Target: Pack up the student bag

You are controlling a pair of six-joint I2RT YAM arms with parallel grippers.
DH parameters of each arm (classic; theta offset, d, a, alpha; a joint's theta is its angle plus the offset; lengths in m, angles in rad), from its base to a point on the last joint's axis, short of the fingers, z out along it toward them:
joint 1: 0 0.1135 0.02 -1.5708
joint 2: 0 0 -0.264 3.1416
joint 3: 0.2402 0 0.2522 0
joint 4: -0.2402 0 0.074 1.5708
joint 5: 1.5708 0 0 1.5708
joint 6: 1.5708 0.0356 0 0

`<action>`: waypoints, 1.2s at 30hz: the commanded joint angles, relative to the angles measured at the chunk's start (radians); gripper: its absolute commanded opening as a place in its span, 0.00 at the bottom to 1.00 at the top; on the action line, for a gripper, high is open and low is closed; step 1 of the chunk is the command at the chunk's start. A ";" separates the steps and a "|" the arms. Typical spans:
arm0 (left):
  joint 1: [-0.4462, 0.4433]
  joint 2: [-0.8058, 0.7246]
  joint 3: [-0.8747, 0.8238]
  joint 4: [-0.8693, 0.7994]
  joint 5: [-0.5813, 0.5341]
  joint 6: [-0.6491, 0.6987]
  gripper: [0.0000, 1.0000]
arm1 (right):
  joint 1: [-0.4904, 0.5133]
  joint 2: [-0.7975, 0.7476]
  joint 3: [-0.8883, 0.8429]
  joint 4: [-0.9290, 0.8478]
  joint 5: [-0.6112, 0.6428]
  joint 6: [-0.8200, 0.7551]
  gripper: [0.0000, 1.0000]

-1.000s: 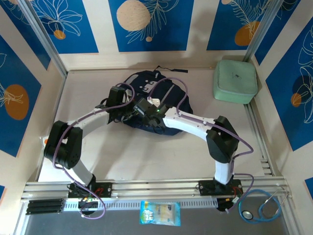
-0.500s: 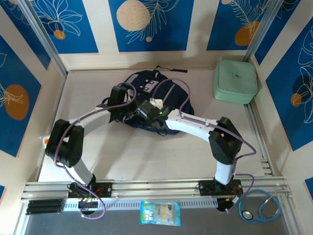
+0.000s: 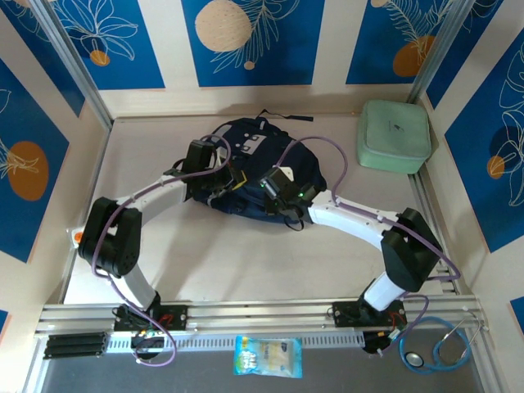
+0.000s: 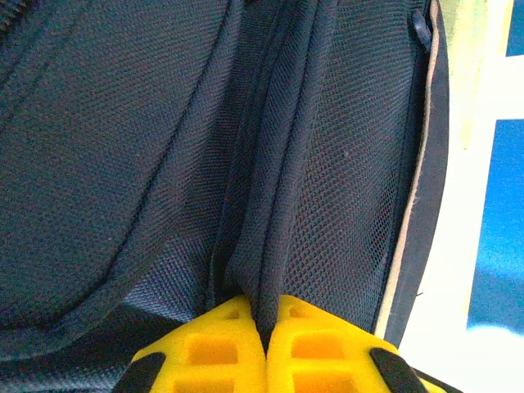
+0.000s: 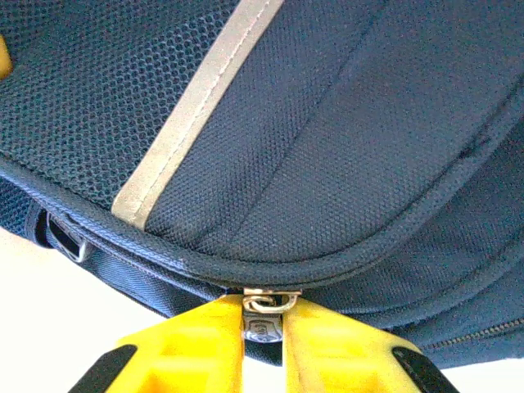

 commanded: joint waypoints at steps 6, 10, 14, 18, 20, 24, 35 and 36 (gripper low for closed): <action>0.010 -0.015 0.049 0.059 0.073 0.036 0.00 | 0.005 0.050 0.068 -0.047 0.043 -0.078 0.25; 0.010 -0.016 0.046 0.057 0.074 0.039 0.00 | 0.016 0.074 0.090 -0.070 0.084 -0.076 0.31; 0.010 -0.015 0.046 0.062 0.072 0.039 0.00 | 0.022 0.087 0.105 -0.087 0.115 -0.073 0.27; 0.011 -0.017 0.048 0.054 0.066 0.051 0.00 | 0.019 0.068 0.084 -0.093 0.140 -0.066 0.16; 0.014 -0.018 0.052 0.042 0.060 0.061 0.00 | 0.013 0.045 0.054 -0.086 0.146 -0.066 0.12; 0.025 -0.014 0.048 0.023 0.048 0.082 0.00 | -0.028 -0.025 -0.061 0.007 0.123 -0.161 0.11; 0.043 -0.001 0.048 -0.012 0.006 0.121 0.00 | -0.222 -0.100 -0.102 0.083 -0.186 -0.286 0.06; 0.050 -0.006 0.044 -0.019 -0.005 0.126 0.05 | -0.220 -0.091 -0.086 0.088 -0.234 -0.304 0.06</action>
